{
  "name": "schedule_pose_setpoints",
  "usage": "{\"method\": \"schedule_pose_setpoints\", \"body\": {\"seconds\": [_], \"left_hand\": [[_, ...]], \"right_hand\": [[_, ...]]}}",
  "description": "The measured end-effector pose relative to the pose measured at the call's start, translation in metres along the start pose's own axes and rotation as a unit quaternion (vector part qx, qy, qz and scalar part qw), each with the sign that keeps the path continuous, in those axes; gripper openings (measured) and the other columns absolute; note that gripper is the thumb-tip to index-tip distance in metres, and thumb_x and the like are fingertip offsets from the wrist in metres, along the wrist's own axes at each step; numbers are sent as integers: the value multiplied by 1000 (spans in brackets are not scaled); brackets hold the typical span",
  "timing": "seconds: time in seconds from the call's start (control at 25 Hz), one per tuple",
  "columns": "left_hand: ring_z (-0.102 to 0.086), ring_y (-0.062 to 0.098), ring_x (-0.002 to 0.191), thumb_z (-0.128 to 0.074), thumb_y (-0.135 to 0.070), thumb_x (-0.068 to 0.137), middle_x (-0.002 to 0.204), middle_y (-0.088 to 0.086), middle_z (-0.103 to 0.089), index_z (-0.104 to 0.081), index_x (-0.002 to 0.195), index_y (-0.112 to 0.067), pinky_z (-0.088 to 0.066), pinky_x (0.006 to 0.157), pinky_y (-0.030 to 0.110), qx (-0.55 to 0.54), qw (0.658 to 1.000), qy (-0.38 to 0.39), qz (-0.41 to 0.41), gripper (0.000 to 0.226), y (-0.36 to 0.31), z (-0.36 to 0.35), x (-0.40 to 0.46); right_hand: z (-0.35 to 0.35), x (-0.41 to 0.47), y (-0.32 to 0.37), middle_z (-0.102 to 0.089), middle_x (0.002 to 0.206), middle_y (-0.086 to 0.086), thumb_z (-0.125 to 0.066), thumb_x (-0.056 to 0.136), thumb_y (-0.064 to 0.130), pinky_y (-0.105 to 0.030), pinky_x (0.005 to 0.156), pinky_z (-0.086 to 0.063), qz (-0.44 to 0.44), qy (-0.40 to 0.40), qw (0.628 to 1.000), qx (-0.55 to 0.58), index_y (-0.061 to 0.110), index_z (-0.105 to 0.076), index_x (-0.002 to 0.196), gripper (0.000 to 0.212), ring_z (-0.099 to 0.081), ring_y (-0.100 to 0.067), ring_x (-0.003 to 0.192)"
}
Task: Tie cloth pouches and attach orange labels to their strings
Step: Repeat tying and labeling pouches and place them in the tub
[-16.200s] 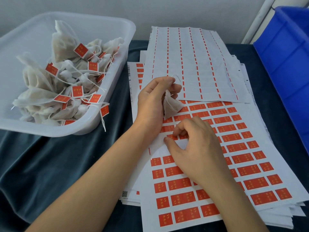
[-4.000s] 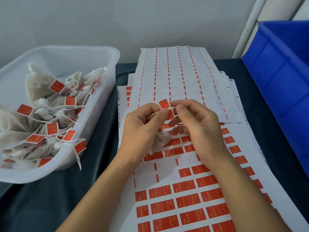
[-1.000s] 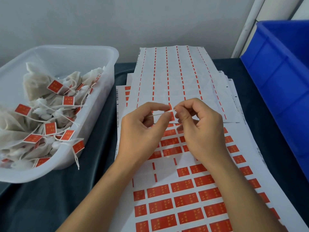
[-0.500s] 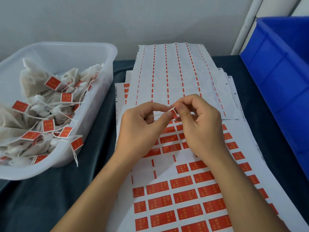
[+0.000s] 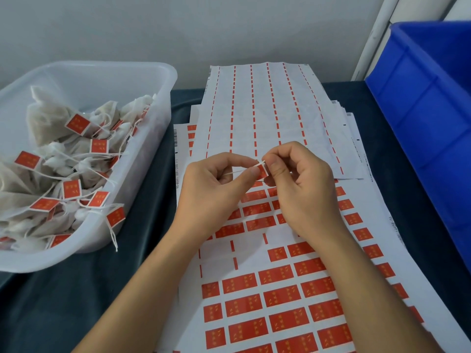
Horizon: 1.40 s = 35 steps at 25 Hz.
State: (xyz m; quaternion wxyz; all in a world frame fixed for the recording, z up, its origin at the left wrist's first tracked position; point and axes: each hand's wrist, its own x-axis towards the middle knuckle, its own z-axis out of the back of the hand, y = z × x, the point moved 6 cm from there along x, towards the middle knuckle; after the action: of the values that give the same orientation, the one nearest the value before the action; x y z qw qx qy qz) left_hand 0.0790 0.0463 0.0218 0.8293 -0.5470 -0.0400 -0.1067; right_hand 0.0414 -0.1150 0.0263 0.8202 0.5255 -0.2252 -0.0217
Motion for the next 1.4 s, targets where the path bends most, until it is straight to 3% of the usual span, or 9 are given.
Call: {"method": "schedule_pose_setpoints", "body": {"seconds": [0.12, 0.48, 0.6, 0.72, 0.8, 0.96, 1.08, 1.24, 1.4], "left_hand": [[-43, 4, 44, -78, -41, 92, 57, 8, -52, -76, 89, -44, -44, 54, 5, 1, 1000, 2, 1, 5, 0, -1, 0], [-44, 4, 44, -77, -37, 94, 50, -3, -44, -76, 91, -43, -46, 64, 2, 13, 1000, 11, 11, 6, 1, -1, 2], [-49, 6, 47, -76, -40, 94, 51, -9, -51, -75, 92, -41, -48, 57, 7, 16, 999, 18, 27, 3, 3, -2, 2], [-68, 18, 66, -74, -42, 95, 68, -3, -70, -75, 85, -37, -58, 60, 19, 10, 998, 21, 53, 11, 6, -3, 2], [-70, 17, 71, -74, -40, 96, 74, -4, -73, -76, 83, -35, -60, 59, 23, 2, 998, 25, 63, 14, 6, -3, 3], [-60, -2, 48, -71, -31, 99, 57, -18, -64, -77, 86, -29, -43, 44, 8, -47, 995, 46, 79, 14, 2, -2, 0], [-57, -2, 44, -68, -26, 101, 51, -22, -59, -77, 90, -22, -42, 43, 9, -78, 990, 57, 100, 15, 2, -2, -1], [-51, 4, 44, -66, -30, 102, 50, -17, -54, -76, 91, -24, -47, 43, 22, -105, 985, 58, 124, 17, 4, -1, -2], [-54, -2, 45, -68, -28, 100, 52, -20, -58, -75, 87, -23, -40, 43, 10, -100, 990, 35, 92, 15, 2, 0, -1]], "right_hand": [[0, 0, -1, -66, 88, 25, -56, 102, 36, -3, 71, -50, -5, 0, 1000, 3, 35, -62, 100, 7, -66, 6, 90], [1, 0, 2, -67, 88, 22, -56, 102, 33, -4, 69, -50, -14, 3, 1000, 25, 31, -63, 101, 8, -67, 5, 88], [0, 0, 1, -67, 89, 20, -56, 102, 32, -4, 67, -49, -25, 6, 999, 44, 30, -64, 101, 9, -67, 6, 88], [0, 0, 1, -68, 88, 19, -56, 103, 32, -4, 67, -50, -37, 13, 997, 64, 29, -65, 102, 10, -67, 6, 87], [0, 0, 1, -70, 89, 18, -56, 103, 31, -5, 67, -51, -44, 16, 996, 80, 30, -66, 103, 10, -69, 4, 87], [-2, 0, 0, -73, 93, 14, -61, 102, 22, -11, 71, -55, -62, 51, 987, 141, 29, -69, 112, 15, -72, -4, 90], [-5, -1, -1, -71, 91, 10, -68, 97, 17, -20, 78, -60, -49, 76, 989, 114, 28, -68, 119, 24, -72, -11, 92], [-8, -2, 0, -68, 92, 12, -73, 93, 13, -18, 81, -59, -40, 91, 990, 104, 30, -67, 119, 32, -68, -10, 96], [-9, -3, -1, -69, 97, 9, -67, 94, 15, -21, 82, -59, -43, 110, 987, 108, 32, -68, 118, 30, -68, -11, 98]]}}
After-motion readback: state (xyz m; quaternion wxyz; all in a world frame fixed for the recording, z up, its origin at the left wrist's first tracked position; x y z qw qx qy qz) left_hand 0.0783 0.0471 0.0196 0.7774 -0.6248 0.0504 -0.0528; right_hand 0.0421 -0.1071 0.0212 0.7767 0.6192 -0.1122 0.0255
